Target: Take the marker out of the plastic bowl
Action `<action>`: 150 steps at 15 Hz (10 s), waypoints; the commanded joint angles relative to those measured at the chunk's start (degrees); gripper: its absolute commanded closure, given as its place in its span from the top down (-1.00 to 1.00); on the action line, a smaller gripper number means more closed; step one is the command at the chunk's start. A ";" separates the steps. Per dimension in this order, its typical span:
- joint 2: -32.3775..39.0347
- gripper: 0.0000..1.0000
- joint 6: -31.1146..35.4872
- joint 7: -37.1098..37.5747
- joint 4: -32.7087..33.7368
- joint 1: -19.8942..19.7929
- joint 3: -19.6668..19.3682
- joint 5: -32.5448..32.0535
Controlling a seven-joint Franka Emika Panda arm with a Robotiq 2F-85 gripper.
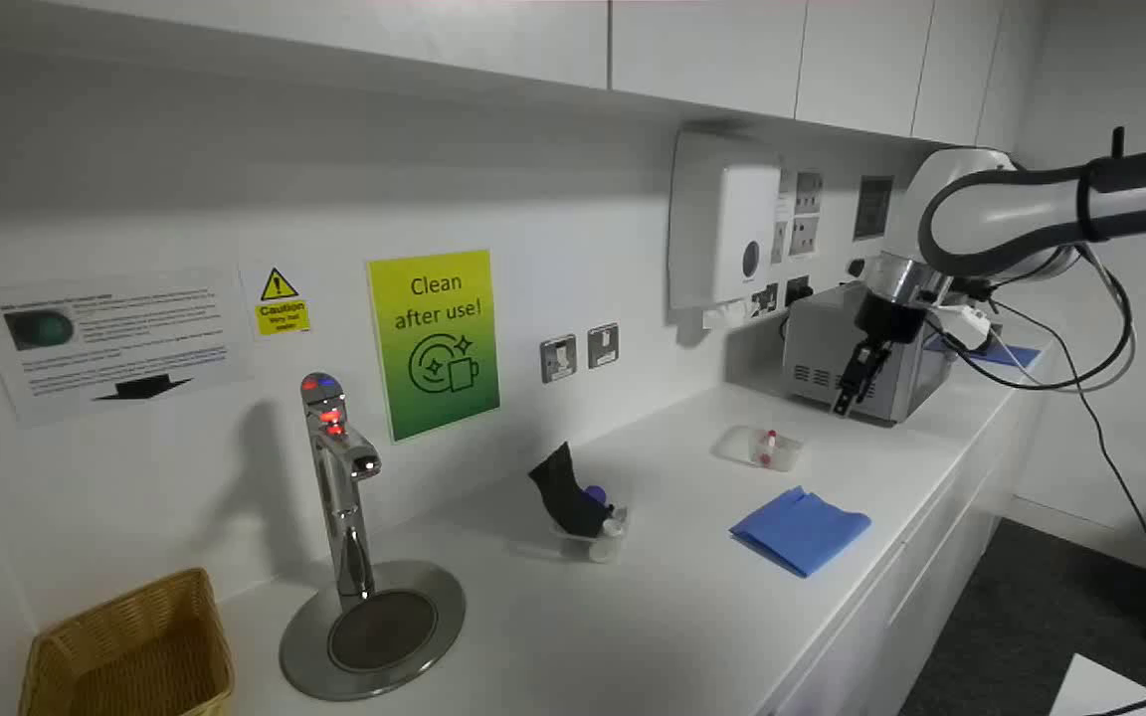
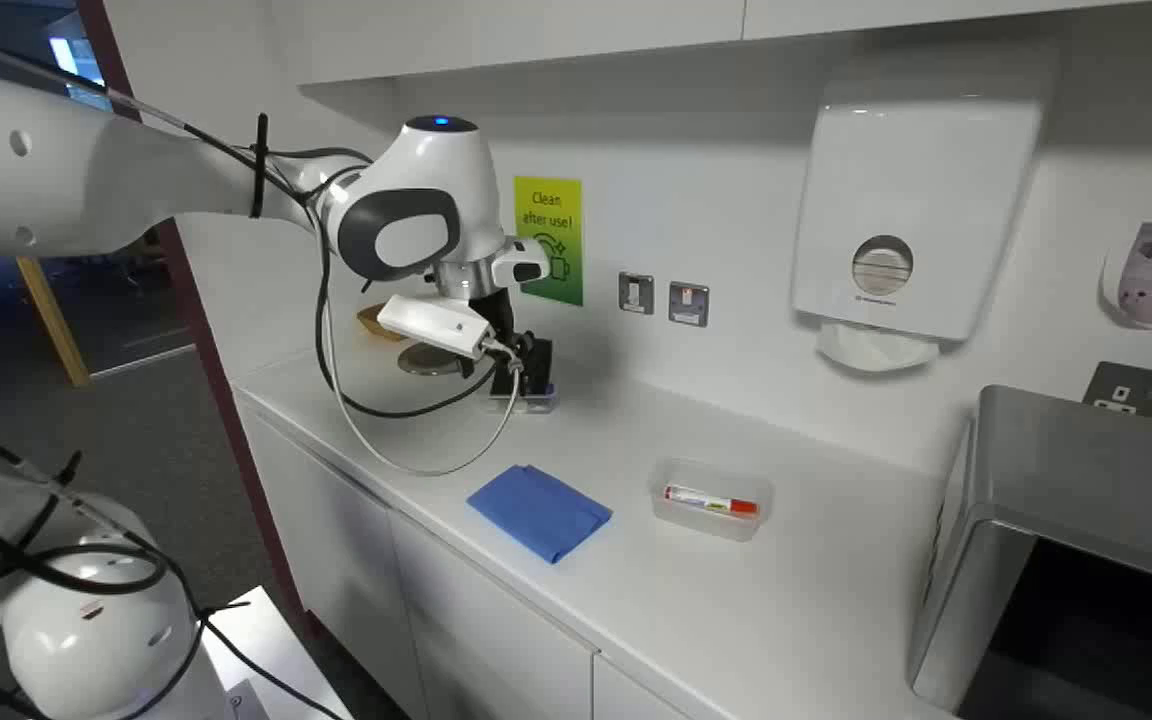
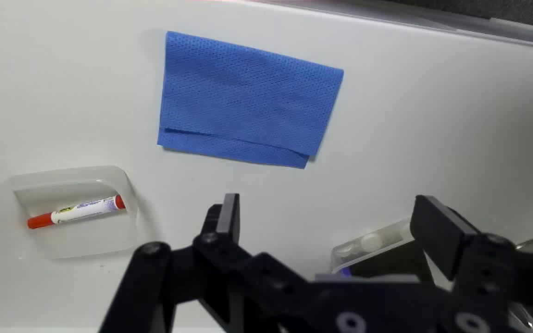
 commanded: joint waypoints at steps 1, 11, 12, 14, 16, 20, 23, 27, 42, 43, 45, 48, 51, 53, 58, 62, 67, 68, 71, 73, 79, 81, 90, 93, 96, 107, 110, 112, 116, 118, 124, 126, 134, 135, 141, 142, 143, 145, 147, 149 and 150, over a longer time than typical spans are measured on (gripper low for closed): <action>0.14 1.00 -0.12 -0.35 0.11 -0.83 0.71 0.45; 0.14 1.00 -0.12 -0.35 0.18 -0.83 0.71 0.45; 0.14 1.00 -0.12 -0.35 0.18 -0.83 0.71 0.45; 0.14 1.00 -0.12 -0.35 0.18 -0.83 0.71 0.45; 0.14 1.00 -0.12 -0.35 0.18 -0.83 0.71 0.45; 2.09 1.00 2.80 7.26 0.67 -3.21 1.77 0.32; 5.84 1.00 7.43 14.81 1.66 -5.64 2.20 0.32; 13.13 1.00 12.65 23.73 4.41 -9.42 2.11 -0.63; 24.11 1.00 9.17 35.86 12.68 -13.93 0.93 -1.13; 25.14 1.00 9.61 40.45 13.41 -14.30 1.13 -1.87; 27.23 1.00 10.49 47.47 14.92 -14.94 0.82 -1.52; 29.34 1.00 10.74 55.31 16.51 -15.69 -0.01 -0.92; 32.53 1.00 10.33 63.56 19.65 -15.87 -1.04 -0.58; 35.04 1.00 10.49 67.03 22.70 -15.75 -1.48 0.34; 42.01 1.00 8.20 72.30 32.11 -15.61 -2.33 1.62; 47.77 1.00 0.86 73.18 39.44 -15.96 -2.45 4.04; 52.11 1.00 -3.81 72.43 45.00 -15.95 -2.22 5.70; 52.73 1.00 -4.32 72.10 45.78 -15.97 -2.16 5.71; 54.61 1.00 -6.33 70.77 48.20 -16.01 -1.76 5.61; 55.50 1.00 -7.19 70.55 49.13 -15.70 -1.49 5.17; 55.58 1.00 -5.44 71.84 47.40 -14.88 -1.58 4.45; 55.58 1.00 -5.45 71.84 47.48 -14.89 -1.58 4.43; 58.32 1.00 -5.23 71.35 48.54 -14.24 -1.24 3.92; 59.39 1.00 -5.27 71.22 48.94 -13.84 -1.24 3.79; 59.63 1.00 -5.44 71.18 49.18 -13.67 -1.34 3.61; 60.76 -0.42 -6.15 70.71 50.45 -13.99 -1.24 3.76; 60.89 -0.49 -6.27 70.63 50.58 -14.03 -1.21 3.80; 61.18 -0.33 -6.34 70.77 50.87 -14.04 -1.27 3.74; 62.71 0.10 -6.90 70.97 52.27 -14.24 -1.32 3.68; 64.01 0.15 -7.18 70.91 53.52 -14.36 -1.29 3.66; 67.44 0.08 -7.16 70.36 57.10 -14.31 -1.17 3.44; 67.50 0.11 -6.68 69.92 57.44 -14.20 -1.15 3.28; 68.25 0.15 -6.47 67.65 58.00 -14.10 -1.09 3.25; 68.28 0.16 -6.40 67.41 57.91 -14.05 -1.07 3.27; 68.98 0.13 -6.57 66.54 57.89 -14.09 -0.82 3.64; 69.13 0.13 -6.61 66.50 57.90 -14.10 -0.78 3.68; 69.28 0.04 -6.62 66.48 57.90 -14.10 -0.77 3.70; 69.46 -0.45 -6.69 66.45 58.02 -14.10 -0.77 3.71; 69.39 -0.60 -6.74 66.55 58.15 -14.02 -0.80 3.67; 69.27 -0.84 -6.58 66.52 58.10 -13.99 -0.77 3.65; 69.15 -0.91 -6.47 66.52 58.06 -13.98 -0.79 3.62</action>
